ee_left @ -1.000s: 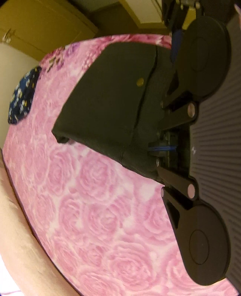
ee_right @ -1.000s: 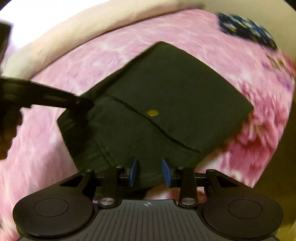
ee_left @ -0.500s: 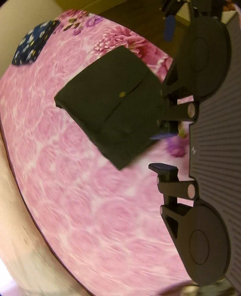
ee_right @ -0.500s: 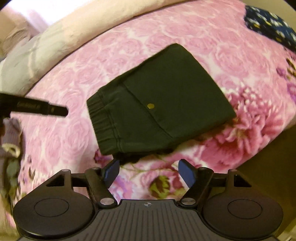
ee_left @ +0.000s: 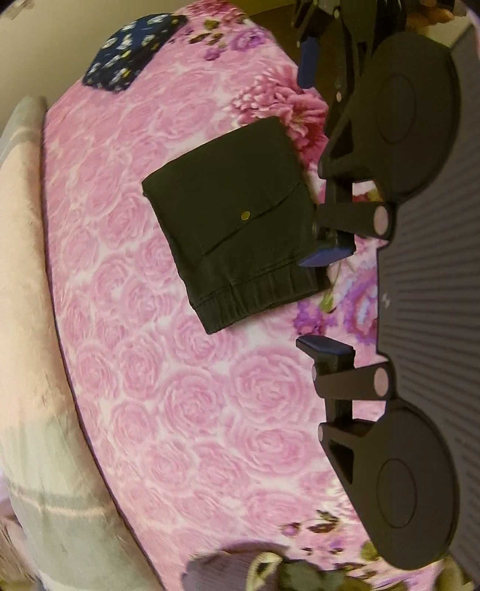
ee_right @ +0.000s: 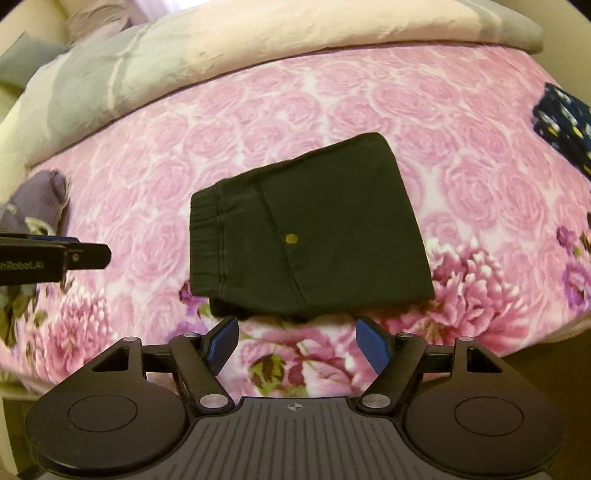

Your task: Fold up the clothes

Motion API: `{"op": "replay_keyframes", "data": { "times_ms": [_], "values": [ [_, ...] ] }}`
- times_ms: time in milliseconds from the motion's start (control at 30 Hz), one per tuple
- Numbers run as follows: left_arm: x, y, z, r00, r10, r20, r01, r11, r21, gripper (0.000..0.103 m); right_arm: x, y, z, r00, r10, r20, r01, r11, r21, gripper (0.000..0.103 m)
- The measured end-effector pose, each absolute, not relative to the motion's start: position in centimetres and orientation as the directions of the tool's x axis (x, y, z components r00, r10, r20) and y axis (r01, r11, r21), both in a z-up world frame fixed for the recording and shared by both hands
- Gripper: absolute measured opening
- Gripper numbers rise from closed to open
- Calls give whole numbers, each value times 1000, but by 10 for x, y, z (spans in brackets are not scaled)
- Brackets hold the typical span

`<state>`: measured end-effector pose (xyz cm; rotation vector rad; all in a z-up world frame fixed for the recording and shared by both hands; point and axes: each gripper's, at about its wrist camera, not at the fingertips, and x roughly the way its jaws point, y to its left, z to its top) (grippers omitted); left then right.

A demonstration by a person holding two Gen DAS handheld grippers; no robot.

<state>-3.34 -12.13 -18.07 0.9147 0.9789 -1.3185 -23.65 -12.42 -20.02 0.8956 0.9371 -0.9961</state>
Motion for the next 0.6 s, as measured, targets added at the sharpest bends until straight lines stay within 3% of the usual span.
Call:
{"op": "replay_keyframes", "data": {
  "times_ms": [600],
  "values": [
    [-18,-71,-125,7,-425,-905,1000,-7,11,42,-211,-85,-163,237,-321,-917,950,275,150,73]
  ]
}}
